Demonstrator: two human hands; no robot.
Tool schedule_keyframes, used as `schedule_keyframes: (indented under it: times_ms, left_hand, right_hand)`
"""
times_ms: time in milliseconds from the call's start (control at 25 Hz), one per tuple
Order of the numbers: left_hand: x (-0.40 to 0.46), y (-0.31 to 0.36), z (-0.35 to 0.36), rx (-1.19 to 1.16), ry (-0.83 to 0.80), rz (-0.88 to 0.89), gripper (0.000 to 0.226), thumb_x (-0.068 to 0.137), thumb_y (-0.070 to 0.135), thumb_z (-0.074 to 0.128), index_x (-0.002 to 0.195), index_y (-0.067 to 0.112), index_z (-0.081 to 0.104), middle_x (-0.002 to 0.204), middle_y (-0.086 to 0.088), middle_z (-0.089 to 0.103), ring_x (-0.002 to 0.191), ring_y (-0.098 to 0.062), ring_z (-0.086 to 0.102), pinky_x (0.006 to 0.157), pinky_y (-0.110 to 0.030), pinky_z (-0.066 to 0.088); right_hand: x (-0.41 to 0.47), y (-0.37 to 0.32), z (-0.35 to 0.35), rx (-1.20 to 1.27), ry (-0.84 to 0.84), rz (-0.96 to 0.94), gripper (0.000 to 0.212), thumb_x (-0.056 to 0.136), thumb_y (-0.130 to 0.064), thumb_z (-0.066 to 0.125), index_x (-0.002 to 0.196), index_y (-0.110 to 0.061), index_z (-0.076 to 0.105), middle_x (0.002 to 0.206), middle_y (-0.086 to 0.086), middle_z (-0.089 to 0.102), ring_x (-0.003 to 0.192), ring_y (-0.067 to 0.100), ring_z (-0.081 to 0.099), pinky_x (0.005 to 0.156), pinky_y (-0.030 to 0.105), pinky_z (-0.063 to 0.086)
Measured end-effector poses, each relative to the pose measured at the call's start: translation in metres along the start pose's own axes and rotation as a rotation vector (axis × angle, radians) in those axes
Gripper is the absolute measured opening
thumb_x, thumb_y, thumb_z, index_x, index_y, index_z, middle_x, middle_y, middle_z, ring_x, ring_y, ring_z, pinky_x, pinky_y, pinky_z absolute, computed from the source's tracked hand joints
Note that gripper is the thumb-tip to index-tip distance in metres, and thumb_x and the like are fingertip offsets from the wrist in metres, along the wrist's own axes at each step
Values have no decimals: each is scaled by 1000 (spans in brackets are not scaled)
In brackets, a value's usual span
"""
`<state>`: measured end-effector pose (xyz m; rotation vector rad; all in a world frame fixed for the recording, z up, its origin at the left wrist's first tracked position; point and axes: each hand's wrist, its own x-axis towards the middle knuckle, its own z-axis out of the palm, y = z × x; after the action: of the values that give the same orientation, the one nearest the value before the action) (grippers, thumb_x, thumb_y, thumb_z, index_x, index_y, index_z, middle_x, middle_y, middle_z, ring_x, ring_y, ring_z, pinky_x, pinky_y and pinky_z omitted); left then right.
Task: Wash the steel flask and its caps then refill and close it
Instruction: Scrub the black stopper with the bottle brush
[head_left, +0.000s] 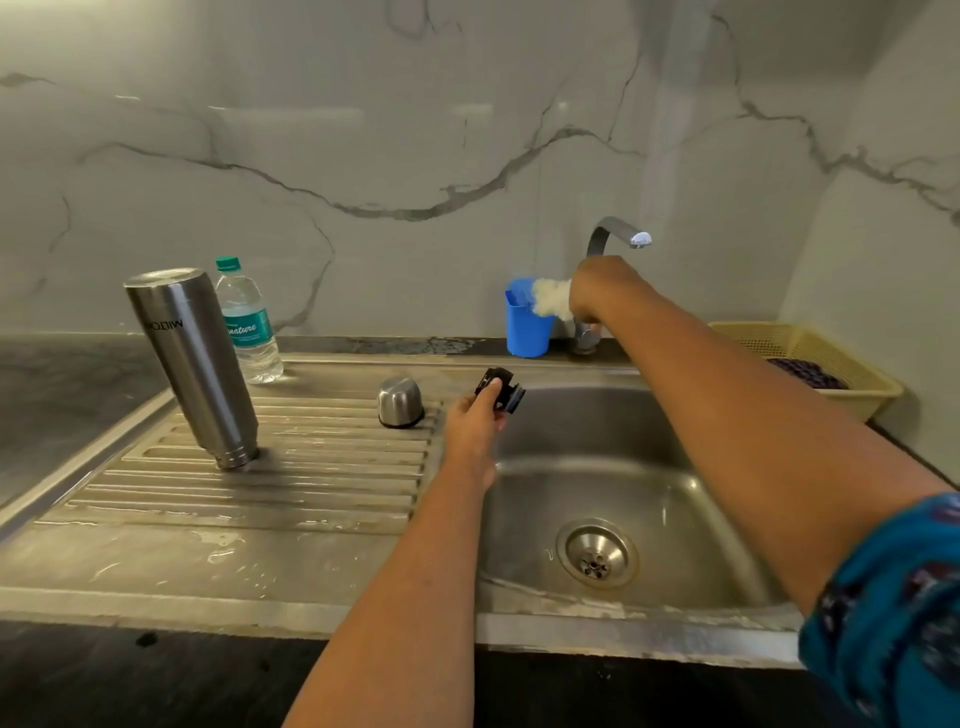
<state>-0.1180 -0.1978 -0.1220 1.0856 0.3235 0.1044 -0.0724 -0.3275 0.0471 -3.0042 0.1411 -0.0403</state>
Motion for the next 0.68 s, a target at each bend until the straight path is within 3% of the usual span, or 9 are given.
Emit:
schedule_keyframes:
  times_ms: [80,240,400,520,680]
  left_hand:
    - [2,-1,-1,-22,-3,-15,35,95,23,65,124,7,54,111,-11,66,103,-21,63,91,-32,53]
    - [-8,3,-5,-96,-21,-45,30,96,24,62,122,10,57,109,-11,69,91,-17,65,72,-24,52]
    - [-28,9,-1,-230,-49,-120,25,97,24,60,117,10,60,101,-9,68,85,-15,62,70,-22,48]
    - [-35,8,6,-172,-11,-82,31,97,28,61,123,12,60,106,-9,67,80,-12,59,63,-21,45]
    - [-37,16,11,-126,51,-21,38,98,25,62,130,8,55,115,-11,66,82,-15,63,65,-24,50]
  right_hand:
    - [-6,4,5,51,26,-16,37,93,-23,58,121,0,53,94,12,54,83,24,54,77,32,42]
    - [-37,41,20,304,281,-51,29,94,-11,49,123,-7,50,108,12,57,99,31,56,73,34,39]
    - [-107,92,62,966,28,31,22,100,-24,45,120,-20,54,84,7,52,62,17,44,48,26,35]
    - [-163,120,92,880,-127,-21,21,102,-32,41,117,-32,56,84,5,54,60,12,41,46,23,34]
    - [-186,132,106,763,-140,-148,31,101,-32,43,129,-41,54,83,-10,54,67,6,45,57,21,39]
